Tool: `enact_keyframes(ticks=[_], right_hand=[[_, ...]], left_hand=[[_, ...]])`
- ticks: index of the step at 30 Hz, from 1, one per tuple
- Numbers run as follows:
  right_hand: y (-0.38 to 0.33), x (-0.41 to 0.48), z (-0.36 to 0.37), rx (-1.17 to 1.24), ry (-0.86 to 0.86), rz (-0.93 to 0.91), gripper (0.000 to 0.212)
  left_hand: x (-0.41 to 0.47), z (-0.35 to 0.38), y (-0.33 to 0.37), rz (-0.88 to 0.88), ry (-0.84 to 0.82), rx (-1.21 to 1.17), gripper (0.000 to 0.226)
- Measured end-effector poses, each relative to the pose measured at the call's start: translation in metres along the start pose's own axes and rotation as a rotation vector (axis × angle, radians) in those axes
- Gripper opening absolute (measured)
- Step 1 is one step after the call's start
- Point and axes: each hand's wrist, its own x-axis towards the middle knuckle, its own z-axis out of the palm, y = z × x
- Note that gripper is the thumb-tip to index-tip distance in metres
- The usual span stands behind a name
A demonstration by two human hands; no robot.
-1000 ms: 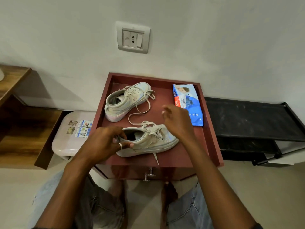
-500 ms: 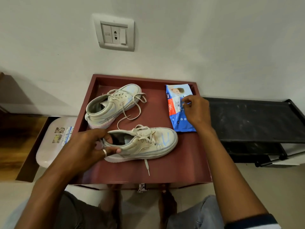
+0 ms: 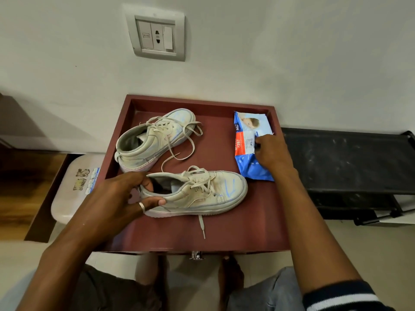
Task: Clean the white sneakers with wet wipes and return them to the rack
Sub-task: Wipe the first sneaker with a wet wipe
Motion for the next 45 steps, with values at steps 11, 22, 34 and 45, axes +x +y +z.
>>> enact_keyframes(ticks=[11, 22, 34, 45], right_hand=[[-0.002, 0.0, 0.0, 0.12, 0.072, 0.0, 0.037], [-0.007, 0.0, -0.018, 0.42, 0.216, 0.212, 0.018], [-0.005, 0.0, -0.026, 1.101, 0.224, 0.455, 0.015], [-0.004, -0.007, -0.036, 1.288, 0.113, 0.405, 0.018]], left_hand=[[0.001, 0.001, 0.0, 0.012, 0.016, 0.009, 0.032], [0.002, -0.001, 0.004, 0.02, 0.001, 0.026, 0.036], [0.002, -0.002, 0.009, -0.018, -0.019, 0.035, 0.055], [0.003, -0.003, 0.004, 0.021, -0.101, 0.022, 0.052]])
